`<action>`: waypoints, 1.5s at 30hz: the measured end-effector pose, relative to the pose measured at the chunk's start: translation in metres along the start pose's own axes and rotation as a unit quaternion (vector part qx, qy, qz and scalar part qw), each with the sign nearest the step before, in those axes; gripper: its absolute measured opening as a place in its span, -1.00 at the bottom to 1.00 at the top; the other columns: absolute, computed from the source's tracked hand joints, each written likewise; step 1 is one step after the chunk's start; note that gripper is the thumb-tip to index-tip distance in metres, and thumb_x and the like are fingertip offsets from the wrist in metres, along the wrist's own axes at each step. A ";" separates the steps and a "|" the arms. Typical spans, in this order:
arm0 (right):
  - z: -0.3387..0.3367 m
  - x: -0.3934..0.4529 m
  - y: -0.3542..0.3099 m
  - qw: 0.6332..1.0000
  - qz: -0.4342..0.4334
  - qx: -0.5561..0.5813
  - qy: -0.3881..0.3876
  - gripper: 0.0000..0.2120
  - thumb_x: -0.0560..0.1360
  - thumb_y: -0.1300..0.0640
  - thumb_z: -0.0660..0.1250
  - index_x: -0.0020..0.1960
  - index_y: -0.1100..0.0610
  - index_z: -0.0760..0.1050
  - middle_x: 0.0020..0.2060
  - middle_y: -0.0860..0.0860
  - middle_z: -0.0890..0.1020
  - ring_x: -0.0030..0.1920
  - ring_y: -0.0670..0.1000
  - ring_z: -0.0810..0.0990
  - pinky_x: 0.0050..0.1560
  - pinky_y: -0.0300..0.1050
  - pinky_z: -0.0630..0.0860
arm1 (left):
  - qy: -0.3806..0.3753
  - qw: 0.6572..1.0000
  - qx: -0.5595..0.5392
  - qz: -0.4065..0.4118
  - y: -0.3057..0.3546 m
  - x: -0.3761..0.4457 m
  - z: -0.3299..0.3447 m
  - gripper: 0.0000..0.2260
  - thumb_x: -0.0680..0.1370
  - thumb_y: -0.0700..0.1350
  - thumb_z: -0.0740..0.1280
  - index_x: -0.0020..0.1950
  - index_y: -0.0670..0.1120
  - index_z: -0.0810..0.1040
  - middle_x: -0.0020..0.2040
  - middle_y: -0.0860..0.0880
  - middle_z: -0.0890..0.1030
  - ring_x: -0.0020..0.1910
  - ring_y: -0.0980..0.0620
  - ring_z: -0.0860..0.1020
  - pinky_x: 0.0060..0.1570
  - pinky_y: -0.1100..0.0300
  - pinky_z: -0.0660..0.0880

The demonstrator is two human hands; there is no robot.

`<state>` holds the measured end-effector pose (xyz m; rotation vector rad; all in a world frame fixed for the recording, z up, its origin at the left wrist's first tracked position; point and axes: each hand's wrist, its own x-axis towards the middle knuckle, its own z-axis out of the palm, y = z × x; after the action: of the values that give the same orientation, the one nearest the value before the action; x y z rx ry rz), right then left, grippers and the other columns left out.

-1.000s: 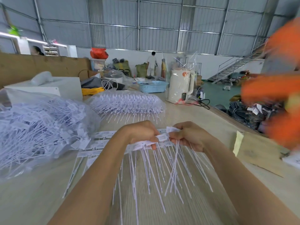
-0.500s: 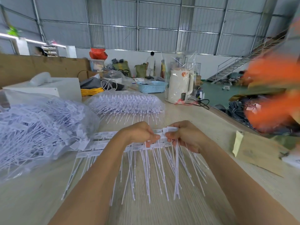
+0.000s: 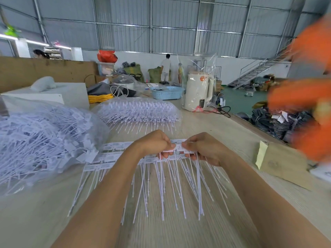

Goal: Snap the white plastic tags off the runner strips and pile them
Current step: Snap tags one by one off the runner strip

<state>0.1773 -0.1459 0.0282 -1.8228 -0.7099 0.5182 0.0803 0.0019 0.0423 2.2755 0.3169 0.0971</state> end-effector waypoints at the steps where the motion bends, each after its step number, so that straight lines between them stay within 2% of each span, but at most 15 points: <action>1: -0.001 0.000 0.000 1.000 -0.002 -0.008 0.002 -0.82 0.51 0.22 0.36 -0.06 0.37 0.59 -0.37 0.17 0.58 -0.39 0.04 0.46 -0.29 -0.07 0.36 | 0.002 1.000 -0.001 0.001 0.001 0.000 0.000 -0.74 0.58 -0.16 0.29 -0.31 -0.14 0.57 -0.49 0.01 0.54 -0.55 0.18 0.45 -0.45 0.37 0.42; 5: 0.002 0.000 0.001 0.999 -0.033 -0.031 0.014 -0.88 0.49 0.26 0.37 -0.13 0.34 0.58 -0.44 0.14 0.56 -0.48 -0.01 0.44 -0.39 -0.13 0.35 | 0.016 1.000 -0.002 -0.017 0.004 0.002 0.003 -0.72 0.56 -0.18 0.31 -0.35 -0.20 0.53 -0.60 0.03 0.46 -0.60 0.13 0.40 -0.48 0.34 0.40; 9: 0.007 0.000 -0.001 0.996 -0.063 -0.052 0.036 -0.88 0.47 0.31 0.37 -0.24 0.25 0.55 -0.50 0.09 0.53 -0.56 -0.09 0.44 -0.50 -0.26 0.34 | 0.016 0.995 -0.061 -0.081 0.003 0.005 0.004 -0.75 0.53 -0.17 0.33 -0.35 -0.18 0.51 -0.62 0.02 0.40 -0.54 0.05 0.32 -0.43 0.23 0.24; 13: 0.009 0.001 -0.003 0.989 -0.103 -0.093 0.046 -0.89 0.45 0.34 0.38 -0.25 0.24 0.57 -0.47 0.04 0.54 -0.53 -0.15 0.48 -0.45 -0.28 0.42 | -0.039 0.978 -0.141 -0.146 0.000 0.007 0.001 -0.76 0.53 -0.18 0.27 -0.35 -0.12 0.45 -0.62 0.05 0.31 -0.60 0.12 0.21 -0.48 0.27 0.13; 16: -0.001 0.002 -0.001 0.975 -0.127 -0.154 0.097 -0.89 0.43 0.31 0.40 -0.27 0.21 0.59 -0.41 0.05 0.56 -0.41 -0.07 0.54 -0.35 -0.23 0.49 | -0.103 0.963 -0.190 -0.159 -0.003 0.005 -0.006 -0.74 0.54 -0.19 0.23 -0.37 -0.11 0.44 -0.62 0.08 0.25 -0.66 0.15 0.15 -0.57 0.32 0.09; 19: -0.029 0.004 0.006 0.992 -0.021 0.078 0.093 -0.91 0.47 0.32 0.35 -0.21 0.27 0.54 -0.37 0.13 0.52 -0.43 -0.01 0.46 -0.49 -0.27 0.40 | -0.088 0.983 -0.117 -0.114 -0.005 0.000 -0.010 -0.80 0.56 -0.17 0.24 -0.26 -0.14 0.51 -0.58 0.07 0.37 -0.60 0.14 0.28 -0.44 0.29 0.23; 22: -0.049 0.003 0.008 0.936 0.087 0.340 -0.002 -0.96 0.45 0.32 0.28 -0.13 0.30 0.44 -0.33 0.13 0.46 -0.48 -0.06 0.43 -0.63 -0.38 0.35 | -0.091 0.987 -0.104 -0.079 0.001 -0.003 -0.007 -0.84 0.57 -0.29 0.15 -0.10 -0.26 0.52 -0.40 -0.02 0.56 -0.49 0.12 0.49 -0.41 0.26 0.43; 24: -0.052 0.004 0.007 0.918 0.108 0.381 -0.032 -0.97 0.47 0.28 0.25 -0.13 0.26 0.41 -0.33 0.11 0.47 -0.53 -0.10 0.45 -0.65 -0.39 0.36 | -0.108 0.987 -0.089 -0.082 0.006 -0.003 -0.005 -0.82 0.53 -0.39 0.10 -0.01 -0.31 0.49 -0.30 -0.13 0.57 -0.44 0.03 0.53 -0.35 0.21 0.50; 28: -0.040 0.006 0.006 0.941 0.104 0.319 -0.040 -0.92 0.52 0.27 0.25 -0.08 0.31 0.45 -0.29 0.14 0.52 -0.51 -0.08 0.47 -0.56 -0.32 0.46 | -0.122 0.991 -0.025 -0.056 0.011 -0.006 -0.008 -0.68 0.45 -0.46 0.09 0.05 -0.26 0.55 -0.10 -0.19 0.56 -0.39 0.00 0.51 -0.29 0.19 0.46; 31: -0.030 0.003 0.005 0.964 0.095 0.241 -0.063 -0.78 0.51 0.23 0.29 0.08 0.37 0.48 -0.19 0.15 0.58 -0.33 0.00 0.56 -0.32 -0.23 0.57 | -0.111 0.993 -0.004 -0.040 0.012 -0.007 -0.007 -0.65 0.46 -0.49 0.12 0.13 -0.28 0.57 -0.06 -0.16 0.56 -0.39 0.05 0.51 -0.36 0.24 0.43; 35: -0.017 -0.002 0.001 0.984 0.051 0.155 -0.076 -0.81 0.54 0.24 0.28 0.05 0.37 0.51 -0.41 0.05 0.60 -0.50 -0.09 0.52 -0.54 -0.29 0.40 | -0.084 0.995 0.051 -0.014 0.010 -0.005 -0.005 -0.76 0.51 -0.40 0.21 0.08 -0.27 0.60 -0.31 -0.06 0.54 -0.31 0.08 0.46 -0.31 0.31 0.37; 38: -0.006 -0.002 -0.003 0.997 0.018 0.054 -0.052 -0.90 0.51 0.21 0.34 -0.12 0.25 0.55 -0.34 0.08 0.56 -0.43 -0.07 0.52 -0.48 -0.26 0.41 | -0.070 0.995 0.064 0.008 0.009 -0.004 -0.002 -0.88 0.51 -0.34 0.29 -0.05 -0.16 0.58 -0.37 -0.05 0.54 -0.20 0.04 0.43 -0.14 0.20 0.32; 41: 0.003 -0.001 -0.003 1.000 0.007 0.006 -0.026 -0.88 0.49 0.18 0.38 -0.21 0.16 0.55 -0.32 0.08 0.56 -0.34 -0.01 0.52 -0.41 -0.23 0.40 | -0.054 0.998 0.023 0.017 0.008 -0.001 0.000 -0.79 0.48 -0.33 0.36 0.05 -0.12 0.47 -0.35 -0.07 0.56 -0.22 0.02 0.49 -0.12 0.19 0.36; 43: 0.006 -0.002 -0.003 1.000 -0.002 0.000 -0.016 -0.94 0.48 0.18 0.40 -0.14 0.16 0.56 -0.32 0.05 0.57 -0.38 -0.03 0.51 -0.43 -0.24 0.40 | -0.041 0.999 0.000 0.024 0.008 -0.002 0.000 -0.71 0.45 -0.36 0.38 0.09 -0.13 0.41 -0.36 -0.06 0.57 -0.32 0.08 0.51 -0.23 0.27 0.38; 45: 0.006 -0.002 -0.003 1.000 -0.002 -0.002 -0.008 -0.87 0.47 0.19 0.41 0.00 0.20 0.57 -0.27 0.08 0.59 -0.36 -0.02 0.52 -0.42 -0.24 0.42 | -0.028 0.999 -0.025 0.024 0.006 -0.001 0.000 -0.67 0.43 -0.37 0.40 0.10 -0.14 0.39 -0.32 -0.07 0.59 -0.30 0.09 0.54 -0.21 0.29 0.42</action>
<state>0.1713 -0.1422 0.0289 -1.8222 -0.7252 0.5290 0.0808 -0.0019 0.0464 2.2319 0.2294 0.0652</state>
